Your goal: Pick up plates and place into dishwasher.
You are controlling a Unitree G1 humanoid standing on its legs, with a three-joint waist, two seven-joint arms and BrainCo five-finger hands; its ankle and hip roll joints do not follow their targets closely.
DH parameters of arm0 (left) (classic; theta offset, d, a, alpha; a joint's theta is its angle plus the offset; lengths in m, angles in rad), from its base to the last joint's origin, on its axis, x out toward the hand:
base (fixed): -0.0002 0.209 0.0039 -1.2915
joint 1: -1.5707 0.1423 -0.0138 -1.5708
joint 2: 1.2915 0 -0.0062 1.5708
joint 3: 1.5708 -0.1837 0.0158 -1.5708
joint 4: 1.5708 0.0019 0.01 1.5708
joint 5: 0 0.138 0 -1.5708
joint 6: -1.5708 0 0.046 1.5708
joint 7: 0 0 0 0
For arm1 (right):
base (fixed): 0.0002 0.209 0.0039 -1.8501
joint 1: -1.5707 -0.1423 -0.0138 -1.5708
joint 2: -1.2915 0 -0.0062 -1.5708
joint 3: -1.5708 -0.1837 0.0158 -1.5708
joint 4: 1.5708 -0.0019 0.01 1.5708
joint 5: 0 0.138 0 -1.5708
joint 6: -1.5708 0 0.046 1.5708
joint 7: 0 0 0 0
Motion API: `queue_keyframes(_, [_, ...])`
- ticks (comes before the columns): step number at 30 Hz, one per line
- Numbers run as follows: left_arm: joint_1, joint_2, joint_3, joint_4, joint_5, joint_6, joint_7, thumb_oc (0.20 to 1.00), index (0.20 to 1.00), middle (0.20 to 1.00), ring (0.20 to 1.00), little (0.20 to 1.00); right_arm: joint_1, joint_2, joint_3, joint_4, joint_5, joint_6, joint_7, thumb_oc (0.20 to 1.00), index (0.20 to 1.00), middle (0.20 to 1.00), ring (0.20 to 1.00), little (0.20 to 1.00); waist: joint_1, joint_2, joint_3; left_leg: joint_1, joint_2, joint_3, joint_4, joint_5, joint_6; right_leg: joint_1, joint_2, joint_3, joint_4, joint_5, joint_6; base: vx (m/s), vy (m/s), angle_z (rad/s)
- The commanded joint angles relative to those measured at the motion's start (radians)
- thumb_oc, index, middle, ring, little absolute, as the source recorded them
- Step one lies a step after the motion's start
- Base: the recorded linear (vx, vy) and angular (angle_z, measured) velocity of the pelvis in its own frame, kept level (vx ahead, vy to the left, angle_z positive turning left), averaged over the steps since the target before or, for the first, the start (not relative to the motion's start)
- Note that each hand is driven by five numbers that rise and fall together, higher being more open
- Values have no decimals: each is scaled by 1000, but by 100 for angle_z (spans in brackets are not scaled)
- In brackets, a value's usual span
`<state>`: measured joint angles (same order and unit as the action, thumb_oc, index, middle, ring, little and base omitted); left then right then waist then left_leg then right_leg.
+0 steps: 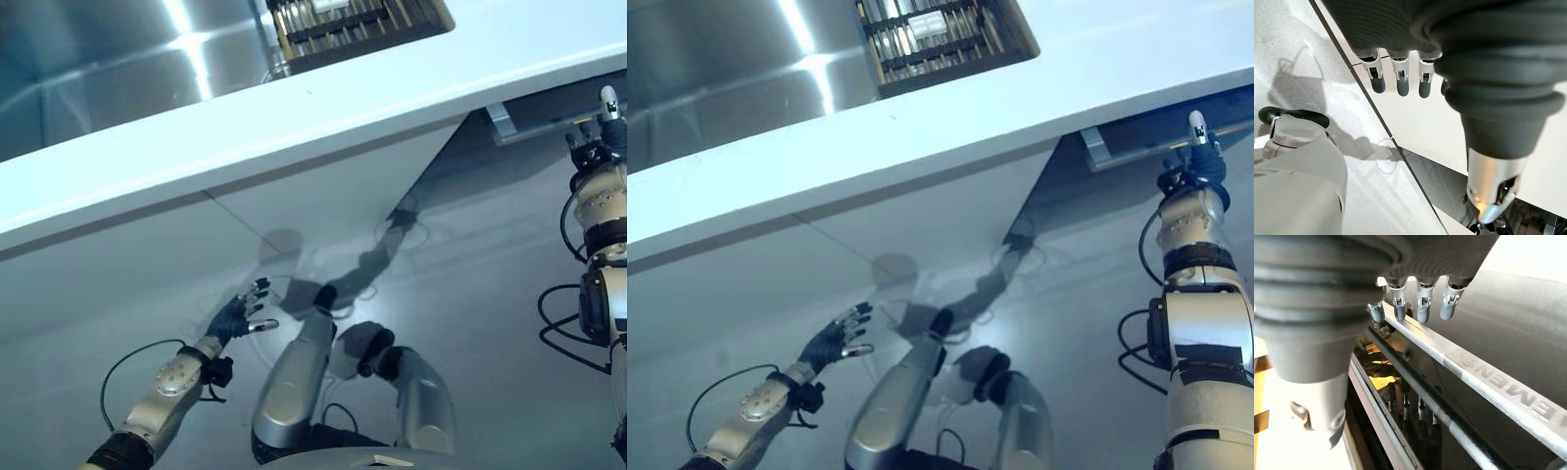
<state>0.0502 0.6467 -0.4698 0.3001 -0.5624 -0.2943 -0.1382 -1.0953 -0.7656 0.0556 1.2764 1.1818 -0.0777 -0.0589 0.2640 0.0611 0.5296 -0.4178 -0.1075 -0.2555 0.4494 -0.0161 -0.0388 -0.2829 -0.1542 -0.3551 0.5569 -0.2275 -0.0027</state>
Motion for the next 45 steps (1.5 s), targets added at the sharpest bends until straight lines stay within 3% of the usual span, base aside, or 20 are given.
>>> queue_keyframes(1, [58,57,45,-73,15,-55,-3,1000,1000,1000,1000,1000,-33,37,40,-158,6,-68,65,1000,1000,1000,1000,1000,70,-47,-35,-4,5,106,57,-166,89,61,-22,90,-122,114,54,0,0,0])
queue_keyframes(6, [66,38,47,-53,27,-72,18,1000,1000,1000,1000,1000,44,34,25,-258,-194,-179,-165,1000,1000,1000,1000,1000,45,-74,-67,55,16,110,-7,-155,83,119,-20,106,-209,148,69,8,-8,3])
queue_keyframes(9, [77,23,44,-42,36,-88,28,1000,1000,1000,1000,1000,81,34,24,-327,-220,-186,-207,1000,1000,1000,1000,1000,31,-87,-85,91,22,115,-33,-154,82,150,-18,120,-246,159,74,15,1,-3])
queue_keyframes(20, [102,-48,105,24,49,-105,29,1000,1000,1000,1000,1000,402,113,-12,-605,-160,-190,-65,1000,1000,1000,1000,1000,-51,-128,-207,234,52,155,-204,-98,77,244,-2,157,-388,205,102,2,1,-12])
queue_keyframes(33, [136,-186,174,112,99,-101,53,1000,1000,1000,1000,1000,858,299,43,-902,-435,-231,13,1000,1000,1000,1000,1000,-133,-122,-343,354,85,182,-379,-30,56,289,21,159,-468,215,116,-5,15,-10])
queue_keyframes(39, [151,-233,195,137,126,-90,82,1000,1000,1000,1000,1000,1037,410,119,-902,-476,-218,129,1000,1000,1000,1000,1000,-159,-112,-381,379,89,193,-403,-22,47,297,25,156,-476,207,116,-7,27,-13])
queue_keyframes(45, [147,-251,202,173,93,-82,76,1000,1000,1000,1000,1000,1108,450,211,-792,-608,-191,140,1000,1000,1000,1000,1000,-161,-105,-390,387,87,181,-404,-25,42,309,21,134,-478,197,119,0,0,0])
